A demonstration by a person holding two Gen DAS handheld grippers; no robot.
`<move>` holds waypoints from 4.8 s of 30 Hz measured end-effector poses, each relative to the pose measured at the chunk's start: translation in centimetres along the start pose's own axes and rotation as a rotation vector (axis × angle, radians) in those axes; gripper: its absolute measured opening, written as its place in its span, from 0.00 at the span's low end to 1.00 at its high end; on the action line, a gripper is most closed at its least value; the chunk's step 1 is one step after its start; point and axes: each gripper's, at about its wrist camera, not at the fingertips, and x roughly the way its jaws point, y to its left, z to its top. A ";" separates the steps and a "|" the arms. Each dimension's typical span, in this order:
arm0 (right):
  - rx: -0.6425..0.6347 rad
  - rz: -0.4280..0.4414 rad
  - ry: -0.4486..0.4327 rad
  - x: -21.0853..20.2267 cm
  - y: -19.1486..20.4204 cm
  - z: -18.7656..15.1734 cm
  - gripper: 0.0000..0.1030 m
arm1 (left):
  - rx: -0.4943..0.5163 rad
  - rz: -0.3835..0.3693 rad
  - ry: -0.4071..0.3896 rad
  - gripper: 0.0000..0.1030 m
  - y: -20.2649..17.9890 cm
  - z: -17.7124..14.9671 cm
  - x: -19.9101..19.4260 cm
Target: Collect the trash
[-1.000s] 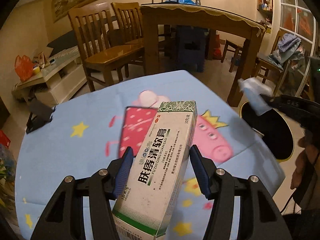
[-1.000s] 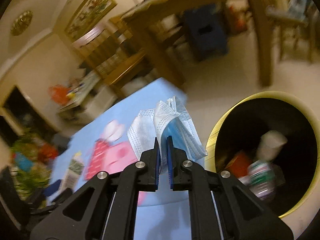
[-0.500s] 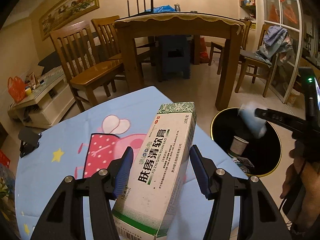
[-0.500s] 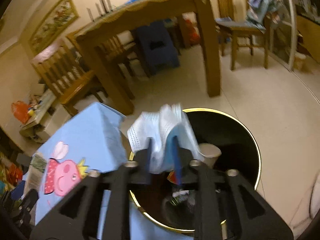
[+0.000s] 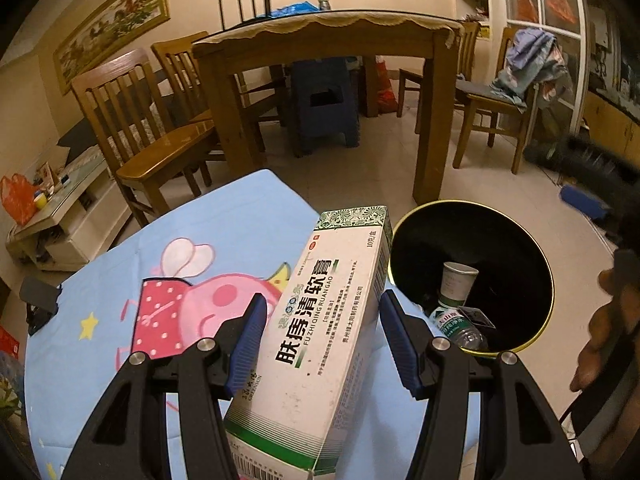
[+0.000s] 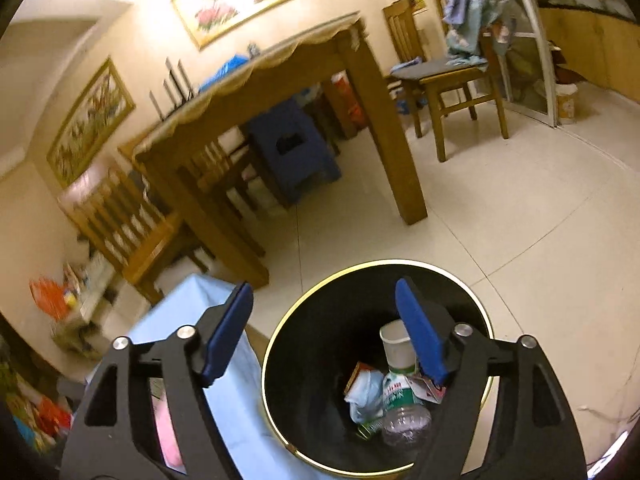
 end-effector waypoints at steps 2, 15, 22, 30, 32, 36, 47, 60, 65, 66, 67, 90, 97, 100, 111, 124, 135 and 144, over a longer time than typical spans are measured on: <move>0.047 0.002 -0.042 -0.8 -1.2 0.6 0.80 | 0.018 -0.011 0.011 0.55 -1.1 0.3 0.7; 0.202 0.026 -0.141 -3.0 -6.6 2.8 0.85 | 0.119 -0.104 -0.023 0.73 -7.2 4.9 3.2; 0.162 0.028 -0.114 -2.5 -5.2 2.4 0.86 | 0.110 -0.091 -0.034 0.73 -6.7 4.1 2.3; -0.061 -0.010 0.032 0.7 1.0 0.3 0.91 | 0.001 0.017 -0.038 0.84 -0.4 2.1 -0.5; -0.181 0.003 0.095 2.0 4.1 -1.3 0.91 | -0.031 0.083 -0.044 0.93 2.2 1.1 -2.0; -0.457 0.072 0.193 3.2 11.8 -5.8 0.95 | -0.103 0.214 -0.053 0.94 7.3 -1.4 -5.4; -0.711 0.202 0.339 -1.4 25.4 -14.0 0.95 | -0.308 0.461 -0.057 0.94 19.5 -6.6 -14.2; -0.740 0.440 0.142 -13.5 31.7 -14.0 0.95 | -0.423 0.492 -0.147 0.94 24.0 -8.6 -21.8; -0.745 0.445 0.188 -13.7 31.6 -16.1 0.95 | -0.421 0.495 -0.144 0.94 23.7 -9.4 -22.0; -0.749 0.438 0.180 -13.7 31.6 -16.3 0.95 | -0.414 0.503 -0.146 0.94 23.5 -9.4 -22.1; -0.754 0.429 0.175 -13.8 31.6 -16.3 0.95 | -0.413 0.499 -0.151 0.94 23.5 -9.3 -22.2; -0.743 0.397 0.196 -13.4 31.0 -16.8 0.95 | -0.414 0.465 -0.179 0.94 23.4 -9.5 -22.9; -0.745 0.397 0.199 -13.5 31.1 -16.6 0.95 | -0.414 0.459 -0.176 0.94 23.4 -9.7 -22.9; -0.748 0.396 0.201 -13.5 31.1 -16.6 0.95 | -0.415 0.460 -0.176 0.94 23.4 -9.6 -22.9; -0.743 0.404 0.214 -13.4 31.2 -16.6 0.95 | -0.416 0.454 -0.174 0.94 23.5 -9.8 -22.8; -0.743 0.404 0.219 -13.4 31.2 -16.7 0.95 | -0.417 0.446 -0.165 0.94 23.9 -10.6 -22.6; -0.735 0.401 0.222 -13.3 31.2 -16.7 0.95 | -0.411 0.414 -0.161 0.94 24.0 -10.7 -22.3; -0.741 0.403 0.229 -13.5 31.3 -17.4 0.95 | -0.442 0.386 -0.143 0.94 25.0 -11.4 -22.0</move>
